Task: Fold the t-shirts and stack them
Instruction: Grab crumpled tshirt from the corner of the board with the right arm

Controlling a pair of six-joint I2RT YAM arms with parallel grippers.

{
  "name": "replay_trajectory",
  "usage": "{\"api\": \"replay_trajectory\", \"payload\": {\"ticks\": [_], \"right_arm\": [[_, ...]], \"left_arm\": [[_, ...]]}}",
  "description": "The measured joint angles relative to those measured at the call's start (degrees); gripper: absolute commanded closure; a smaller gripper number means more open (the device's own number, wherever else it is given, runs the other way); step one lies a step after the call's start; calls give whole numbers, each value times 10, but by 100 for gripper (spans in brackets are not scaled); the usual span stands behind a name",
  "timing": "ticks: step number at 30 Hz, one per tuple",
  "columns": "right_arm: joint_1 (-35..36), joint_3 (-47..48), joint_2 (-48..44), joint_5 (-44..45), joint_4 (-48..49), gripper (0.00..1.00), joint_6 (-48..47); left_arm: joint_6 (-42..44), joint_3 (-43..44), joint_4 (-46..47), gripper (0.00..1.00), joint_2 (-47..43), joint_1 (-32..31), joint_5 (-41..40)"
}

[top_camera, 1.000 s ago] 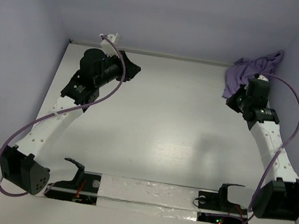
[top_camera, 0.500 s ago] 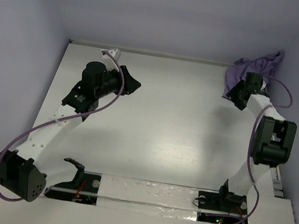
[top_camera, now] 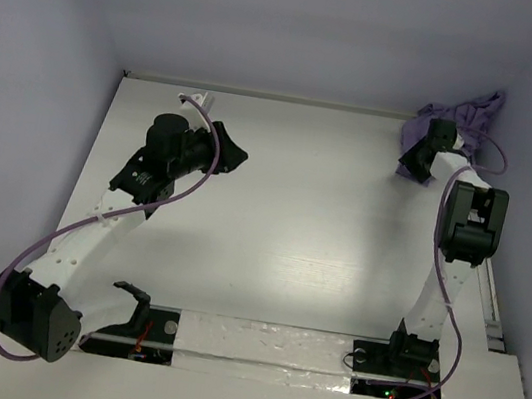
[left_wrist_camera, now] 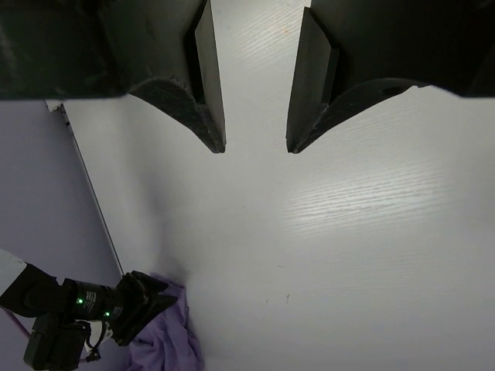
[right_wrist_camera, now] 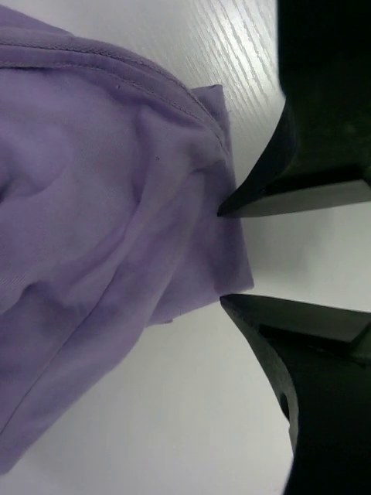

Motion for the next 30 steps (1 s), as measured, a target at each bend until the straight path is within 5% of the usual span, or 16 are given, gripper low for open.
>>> {"api": "replay_trajectory", "payload": {"ticks": [5, 8, 14, 19, 20, 23, 30], "right_arm": [[-2, 32, 28, -4, -23, 64, -3], [-3, 80, 58, -11, -42, 100, -12], [-3, 89, 60, -53, -49, 100, -27], [2, 52, -37, -104, -42, 100, -42], [4, 54, -75, -102, -41, 94, -48], [9, 76, -131, -83, -42, 47, -64], [12, 127, -76, -39, -51, 41, -121]], "left_arm": [[0, 0, -5, 66, -2, 0, -9], [0, 0, -8, 66, -2, 0, -13], [14, 8, -19, 67, 0, 0, -28], [31, 54, -30, 67, 17, 0, -43], [33, 63, -29, 67, 21, 0, -44], [34, 73, -20, 67, 23, 0, -40], [36, 73, -23, 66, 23, 0, -38]]}}
